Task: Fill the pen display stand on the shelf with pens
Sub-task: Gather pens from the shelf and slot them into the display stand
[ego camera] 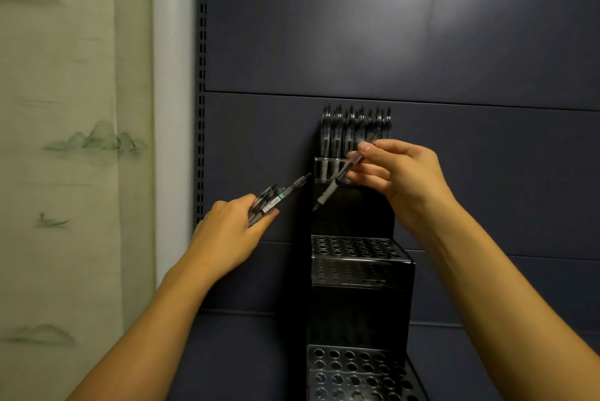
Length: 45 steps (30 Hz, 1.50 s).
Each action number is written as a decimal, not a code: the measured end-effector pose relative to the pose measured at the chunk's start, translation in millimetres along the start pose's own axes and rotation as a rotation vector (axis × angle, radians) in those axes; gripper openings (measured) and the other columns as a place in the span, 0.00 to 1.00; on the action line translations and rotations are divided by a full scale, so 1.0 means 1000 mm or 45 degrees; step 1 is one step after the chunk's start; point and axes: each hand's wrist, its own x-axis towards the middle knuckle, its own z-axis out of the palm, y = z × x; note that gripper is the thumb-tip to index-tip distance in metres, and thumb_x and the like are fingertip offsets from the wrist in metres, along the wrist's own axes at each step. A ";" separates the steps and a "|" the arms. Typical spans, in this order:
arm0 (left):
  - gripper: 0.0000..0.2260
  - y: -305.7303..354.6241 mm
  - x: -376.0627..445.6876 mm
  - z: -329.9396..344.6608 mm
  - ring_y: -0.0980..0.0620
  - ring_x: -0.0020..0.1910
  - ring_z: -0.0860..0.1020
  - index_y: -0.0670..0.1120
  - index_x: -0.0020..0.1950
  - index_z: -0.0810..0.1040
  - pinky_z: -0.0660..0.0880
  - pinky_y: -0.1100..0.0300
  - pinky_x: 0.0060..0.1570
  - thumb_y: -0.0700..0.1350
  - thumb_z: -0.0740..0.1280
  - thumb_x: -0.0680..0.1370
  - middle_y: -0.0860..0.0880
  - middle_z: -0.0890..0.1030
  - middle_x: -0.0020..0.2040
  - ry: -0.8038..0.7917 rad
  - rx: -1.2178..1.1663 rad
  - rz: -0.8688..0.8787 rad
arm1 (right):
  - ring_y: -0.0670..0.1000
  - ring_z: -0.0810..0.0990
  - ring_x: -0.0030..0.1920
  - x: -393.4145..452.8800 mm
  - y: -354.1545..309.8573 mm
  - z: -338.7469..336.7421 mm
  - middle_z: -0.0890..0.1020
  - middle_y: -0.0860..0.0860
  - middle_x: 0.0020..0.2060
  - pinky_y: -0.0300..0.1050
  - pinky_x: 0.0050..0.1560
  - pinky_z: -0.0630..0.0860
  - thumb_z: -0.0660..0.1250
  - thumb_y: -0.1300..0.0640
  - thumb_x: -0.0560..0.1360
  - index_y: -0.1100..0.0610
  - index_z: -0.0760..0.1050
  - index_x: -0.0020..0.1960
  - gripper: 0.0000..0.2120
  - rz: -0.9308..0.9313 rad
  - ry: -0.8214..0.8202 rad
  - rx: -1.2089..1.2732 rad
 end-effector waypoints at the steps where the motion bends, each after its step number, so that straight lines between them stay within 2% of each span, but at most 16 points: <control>1: 0.19 -0.002 0.000 -0.002 0.48 0.30 0.74 0.51 0.35 0.68 0.68 0.54 0.30 0.61 0.65 0.78 0.51 0.74 0.30 0.009 0.012 -0.005 | 0.60 0.87 0.46 0.002 0.000 0.000 0.85 0.63 0.46 0.49 0.46 0.84 0.71 0.65 0.77 0.66 0.80 0.49 0.04 -0.018 -0.003 -0.027; 4: 0.19 -0.005 -0.002 -0.005 0.47 0.31 0.74 0.50 0.35 0.68 0.67 0.54 0.30 0.61 0.65 0.78 0.50 0.74 0.30 0.031 0.036 -0.014 | 0.58 0.87 0.43 0.009 0.003 0.004 0.85 0.59 0.43 0.48 0.44 0.84 0.73 0.65 0.75 0.66 0.80 0.53 0.08 -0.060 0.000 -0.126; 7: 0.19 -0.007 -0.003 -0.008 0.46 0.31 0.74 0.49 0.36 0.69 0.70 0.52 0.32 0.60 0.66 0.79 0.50 0.74 0.29 0.041 0.045 -0.027 | 0.54 0.86 0.38 0.015 0.010 0.010 0.85 0.55 0.38 0.45 0.41 0.84 0.76 0.63 0.73 0.62 0.82 0.47 0.06 -0.083 -0.015 -0.277; 12: 0.19 -0.007 -0.006 -0.009 0.46 0.30 0.73 0.49 0.35 0.68 0.71 0.51 0.32 0.59 0.66 0.79 0.50 0.73 0.29 0.040 0.042 -0.029 | 0.51 0.87 0.36 0.021 0.028 0.018 0.85 0.55 0.39 0.41 0.39 0.83 0.79 0.59 0.71 0.58 0.81 0.43 0.07 -0.121 -0.003 -0.603; 18: 0.19 -0.010 -0.009 -0.009 0.46 0.30 0.73 0.49 0.35 0.68 0.73 0.49 0.33 0.60 0.66 0.79 0.50 0.73 0.29 0.024 0.066 -0.049 | 0.53 0.87 0.39 0.026 0.042 0.020 0.85 0.57 0.42 0.45 0.41 0.85 0.79 0.59 0.70 0.60 0.81 0.44 0.08 -0.074 -0.004 -0.687; 22: 0.19 -0.011 -0.011 -0.009 0.46 0.31 0.74 0.49 0.35 0.68 0.73 0.50 0.33 0.60 0.66 0.78 0.50 0.73 0.29 0.024 0.070 -0.057 | 0.51 0.87 0.37 0.024 0.046 0.020 0.85 0.57 0.42 0.42 0.39 0.84 0.80 0.59 0.70 0.60 0.81 0.43 0.08 -0.064 -0.016 -0.735; 27: 0.19 -0.010 -0.012 -0.008 0.46 0.31 0.74 0.49 0.35 0.68 0.74 0.49 0.33 0.61 0.66 0.78 0.49 0.73 0.29 0.012 0.062 -0.060 | 0.52 0.87 0.38 0.024 0.050 0.020 0.85 0.56 0.41 0.49 0.44 0.86 0.80 0.58 0.70 0.57 0.80 0.41 0.08 -0.108 -0.003 -0.819; 32: 0.19 -0.007 -0.014 -0.007 0.46 0.30 0.74 0.49 0.35 0.68 0.74 0.49 0.33 0.61 0.66 0.78 0.49 0.73 0.29 0.011 0.052 -0.061 | 0.51 0.87 0.36 0.024 0.047 0.022 0.84 0.55 0.41 0.47 0.43 0.85 0.78 0.56 0.72 0.60 0.80 0.42 0.09 -0.154 -0.017 -1.008; 36: 0.20 -0.007 -0.014 -0.007 0.46 0.30 0.73 0.49 0.35 0.68 0.74 0.49 0.33 0.61 0.66 0.78 0.50 0.73 0.29 0.017 0.046 -0.063 | 0.52 0.87 0.35 0.027 0.046 0.025 0.85 0.56 0.39 0.51 0.46 0.85 0.78 0.56 0.72 0.62 0.81 0.43 0.11 -0.132 -0.015 -1.085; 45: 0.19 -0.007 -0.014 -0.009 0.46 0.31 0.74 0.50 0.35 0.69 0.72 0.51 0.32 0.61 0.66 0.78 0.49 0.74 0.30 0.027 0.051 -0.055 | 0.48 0.86 0.34 0.029 0.042 0.033 0.85 0.55 0.31 0.50 0.55 0.83 0.78 0.51 0.73 0.61 0.83 0.42 0.13 -0.116 0.001 -1.268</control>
